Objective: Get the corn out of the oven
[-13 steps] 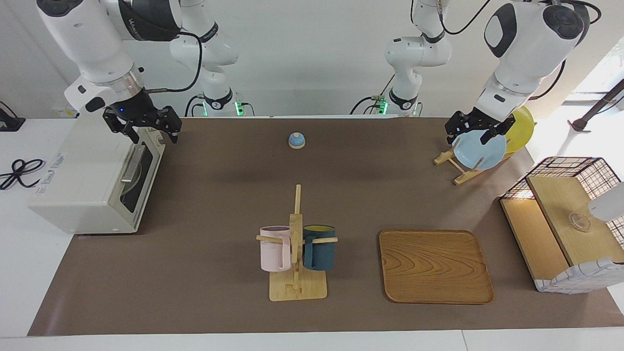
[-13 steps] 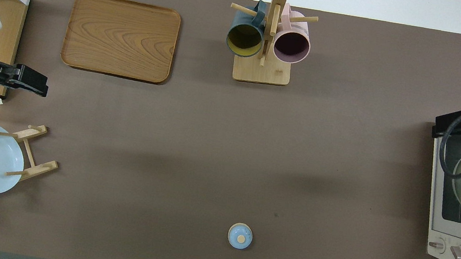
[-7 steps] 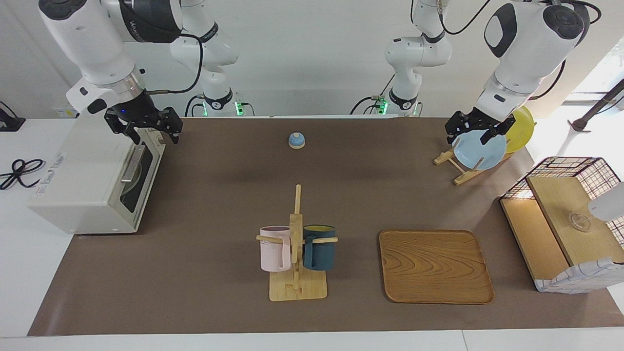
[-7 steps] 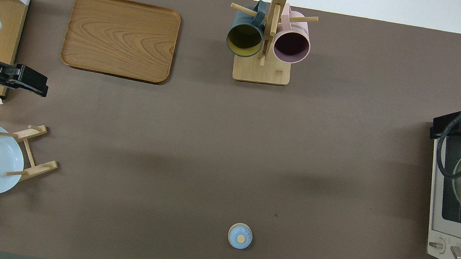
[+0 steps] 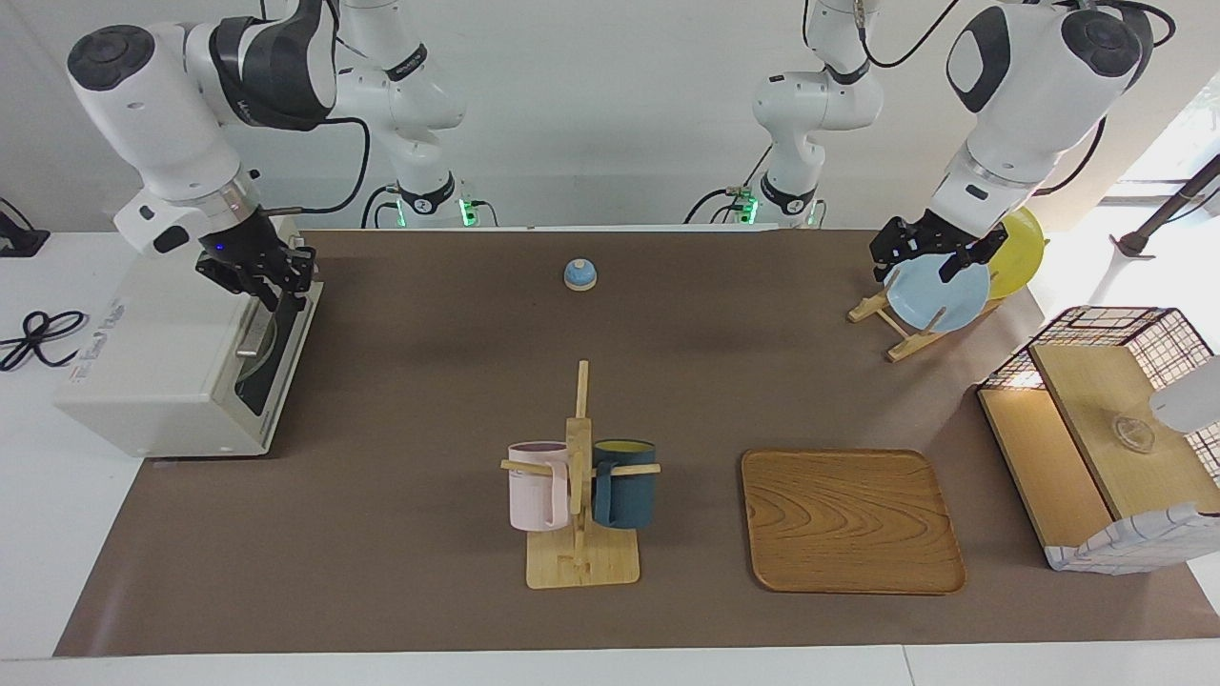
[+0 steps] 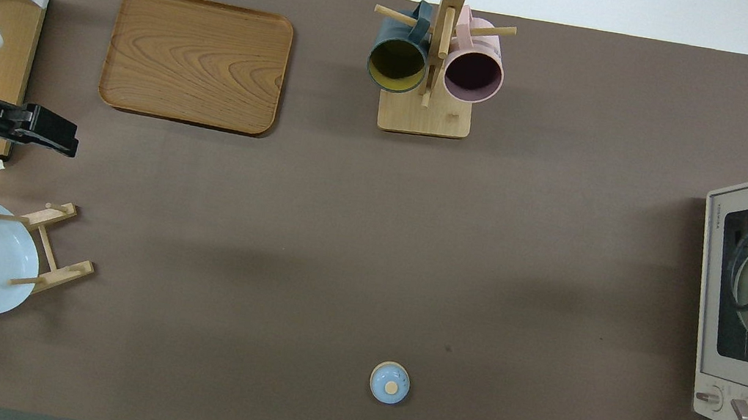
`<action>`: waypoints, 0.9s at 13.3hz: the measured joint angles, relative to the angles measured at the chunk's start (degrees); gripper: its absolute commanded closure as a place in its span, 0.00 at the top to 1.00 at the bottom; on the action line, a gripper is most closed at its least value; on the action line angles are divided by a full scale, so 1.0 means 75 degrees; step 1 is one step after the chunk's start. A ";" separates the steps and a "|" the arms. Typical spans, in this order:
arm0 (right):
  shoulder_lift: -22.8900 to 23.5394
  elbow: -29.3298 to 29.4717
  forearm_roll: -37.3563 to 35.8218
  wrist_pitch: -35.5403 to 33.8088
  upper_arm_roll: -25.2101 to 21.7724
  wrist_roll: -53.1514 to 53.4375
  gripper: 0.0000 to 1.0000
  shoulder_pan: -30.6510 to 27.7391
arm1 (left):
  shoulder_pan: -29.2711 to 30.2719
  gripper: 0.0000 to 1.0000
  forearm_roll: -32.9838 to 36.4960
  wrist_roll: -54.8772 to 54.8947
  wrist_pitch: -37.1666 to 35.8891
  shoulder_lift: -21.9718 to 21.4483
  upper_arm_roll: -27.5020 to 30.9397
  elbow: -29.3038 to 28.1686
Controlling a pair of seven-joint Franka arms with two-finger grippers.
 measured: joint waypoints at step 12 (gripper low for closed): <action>-0.0065 -0.1131 -0.0823 0.1071 -0.0025 0.0026 0.00 -0.0653 | 0.0000 1.00 0.0000 0.0000 0.0000 0.0000 0.0000 0.0000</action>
